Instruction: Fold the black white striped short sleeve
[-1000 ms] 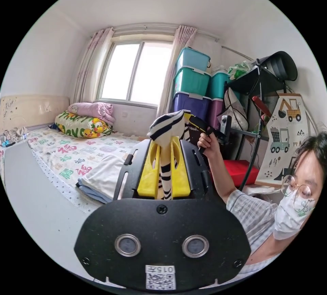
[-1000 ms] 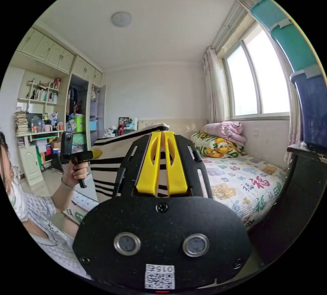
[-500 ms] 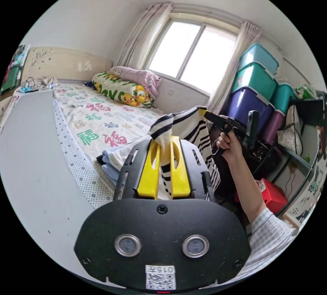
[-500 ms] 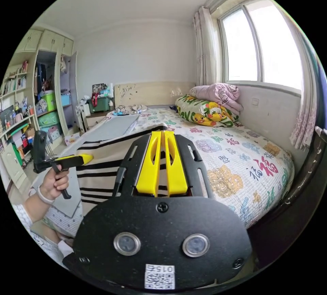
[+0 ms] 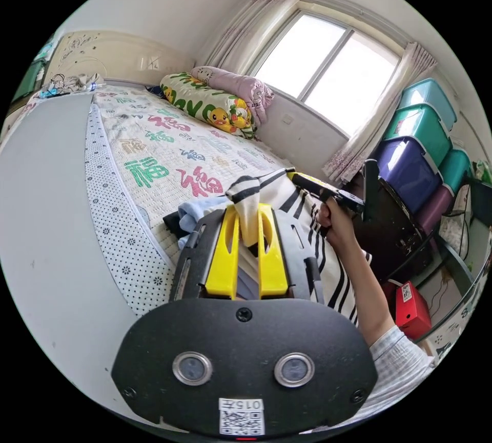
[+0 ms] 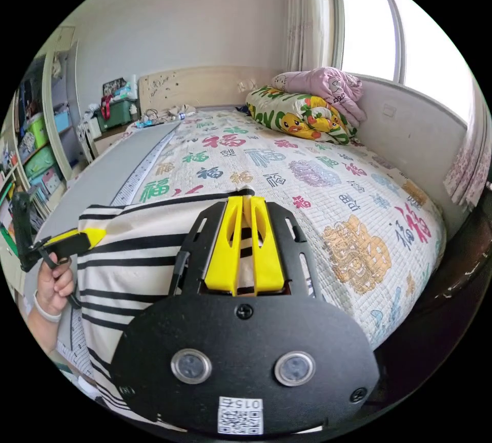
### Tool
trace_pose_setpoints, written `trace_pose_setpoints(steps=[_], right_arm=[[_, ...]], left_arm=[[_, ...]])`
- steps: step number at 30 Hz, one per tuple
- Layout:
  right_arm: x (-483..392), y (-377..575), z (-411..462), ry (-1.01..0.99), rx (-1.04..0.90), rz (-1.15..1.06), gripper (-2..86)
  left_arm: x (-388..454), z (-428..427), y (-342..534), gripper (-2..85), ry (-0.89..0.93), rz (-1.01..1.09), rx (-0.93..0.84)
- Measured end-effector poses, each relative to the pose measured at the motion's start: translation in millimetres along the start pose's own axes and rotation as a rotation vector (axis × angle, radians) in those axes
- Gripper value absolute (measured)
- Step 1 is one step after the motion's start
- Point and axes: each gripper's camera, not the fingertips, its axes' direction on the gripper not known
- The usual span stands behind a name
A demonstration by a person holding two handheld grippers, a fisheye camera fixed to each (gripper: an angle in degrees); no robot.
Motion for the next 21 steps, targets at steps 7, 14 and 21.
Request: trace_pose_setpoints(steps=[7,14,21], right_arm=[[63,12,-8,-0.321,0.135,0.147,2.6],[92,21,-13,-0.334,0.256,0.328,0.3],[107,33,-36,-0.286,0.438,0.551,-0.4]], left_arm=[[-18,-30,-9,6.9,-0.001,0.009,0.014],[-38,-73,-19,6.7,-0.079,-0.014,0.066],[-28,-137,-32,4.5,-0.153,0.012,0.179]])
